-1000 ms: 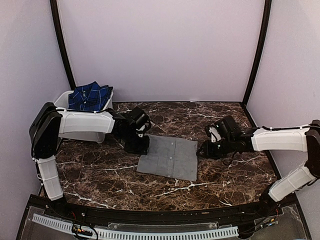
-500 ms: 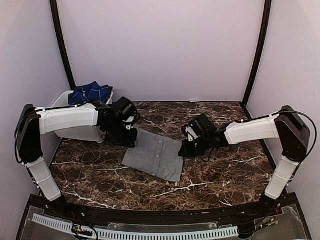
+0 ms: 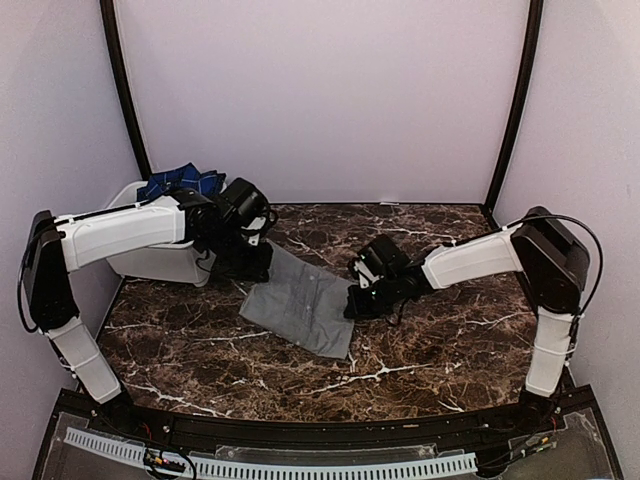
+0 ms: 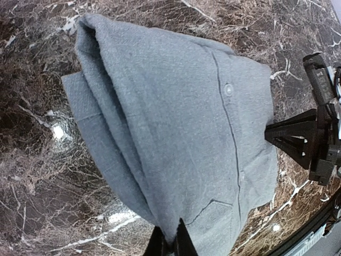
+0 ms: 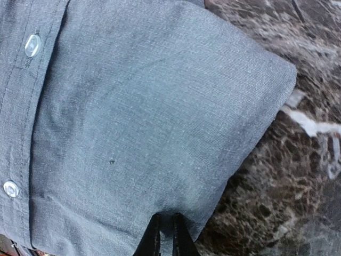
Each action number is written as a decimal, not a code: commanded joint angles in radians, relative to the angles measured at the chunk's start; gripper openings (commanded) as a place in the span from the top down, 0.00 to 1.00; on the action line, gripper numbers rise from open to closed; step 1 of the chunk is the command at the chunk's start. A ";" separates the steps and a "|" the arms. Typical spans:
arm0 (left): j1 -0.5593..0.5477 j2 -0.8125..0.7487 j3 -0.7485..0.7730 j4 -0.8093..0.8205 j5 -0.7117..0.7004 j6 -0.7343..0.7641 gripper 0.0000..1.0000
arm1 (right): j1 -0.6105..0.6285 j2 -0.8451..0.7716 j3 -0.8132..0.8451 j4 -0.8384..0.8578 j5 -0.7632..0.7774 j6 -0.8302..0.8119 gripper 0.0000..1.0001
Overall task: Fold and stack the long sleeve shirts
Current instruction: Turn over the square folded shirt at the center of the board.
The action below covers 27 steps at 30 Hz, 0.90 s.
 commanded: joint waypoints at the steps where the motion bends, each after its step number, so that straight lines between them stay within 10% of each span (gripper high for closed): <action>1: 0.003 -0.057 0.068 -0.034 0.011 0.039 1.00 | 0.020 0.068 0.085 0.029 0.004 0.005 0.93; 27: -0.006 0.144 0.376 0.107 0.291 -0.012 1.00 | 0.026 0.579 0.533 0.598 -0.369 0.413 0.91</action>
